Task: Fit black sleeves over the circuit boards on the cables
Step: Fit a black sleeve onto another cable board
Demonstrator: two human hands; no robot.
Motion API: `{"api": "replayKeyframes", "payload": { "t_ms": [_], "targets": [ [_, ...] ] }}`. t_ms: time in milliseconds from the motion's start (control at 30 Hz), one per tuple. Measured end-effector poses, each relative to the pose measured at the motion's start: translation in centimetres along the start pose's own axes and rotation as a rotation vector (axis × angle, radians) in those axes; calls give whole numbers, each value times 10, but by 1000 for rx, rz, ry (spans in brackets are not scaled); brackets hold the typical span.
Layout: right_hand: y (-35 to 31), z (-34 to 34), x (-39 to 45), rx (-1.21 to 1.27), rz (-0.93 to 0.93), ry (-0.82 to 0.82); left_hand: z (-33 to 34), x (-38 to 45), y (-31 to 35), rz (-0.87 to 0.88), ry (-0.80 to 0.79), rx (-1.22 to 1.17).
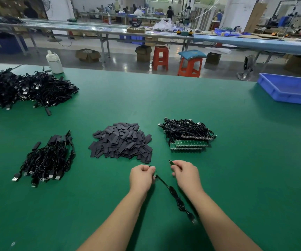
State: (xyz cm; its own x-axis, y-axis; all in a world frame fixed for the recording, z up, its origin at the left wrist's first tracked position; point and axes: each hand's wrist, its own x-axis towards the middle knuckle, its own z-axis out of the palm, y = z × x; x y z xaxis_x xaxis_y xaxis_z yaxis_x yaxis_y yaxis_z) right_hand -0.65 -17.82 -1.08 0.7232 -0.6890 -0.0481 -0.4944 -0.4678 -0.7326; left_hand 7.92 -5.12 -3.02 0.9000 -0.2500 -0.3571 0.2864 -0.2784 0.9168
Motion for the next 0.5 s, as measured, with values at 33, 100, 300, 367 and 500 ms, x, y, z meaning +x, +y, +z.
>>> {"api": "replayKeyframes", "payload": {
  "t_ms": [33, 100, 300, 367, 500],
  "targets": [
    [5, -8, 5, -13, 11, -10, -8, 4, 0, -3, -16, -15],
    [16, -24, 15, -41, 28, -20, -25, 13, 2, -11, -50, -21],
    [34, -34, 31, -176, -7, -76, -61, 22, 15, -64, -159, -30],
    [33, -31, 30, -226, -26, -69, -61, 21, 19, -43, -176, -5],
    [23, -17, 16, -257, -237, 115, -53, 15, 23, -6, -243, -16]
  ]
}}
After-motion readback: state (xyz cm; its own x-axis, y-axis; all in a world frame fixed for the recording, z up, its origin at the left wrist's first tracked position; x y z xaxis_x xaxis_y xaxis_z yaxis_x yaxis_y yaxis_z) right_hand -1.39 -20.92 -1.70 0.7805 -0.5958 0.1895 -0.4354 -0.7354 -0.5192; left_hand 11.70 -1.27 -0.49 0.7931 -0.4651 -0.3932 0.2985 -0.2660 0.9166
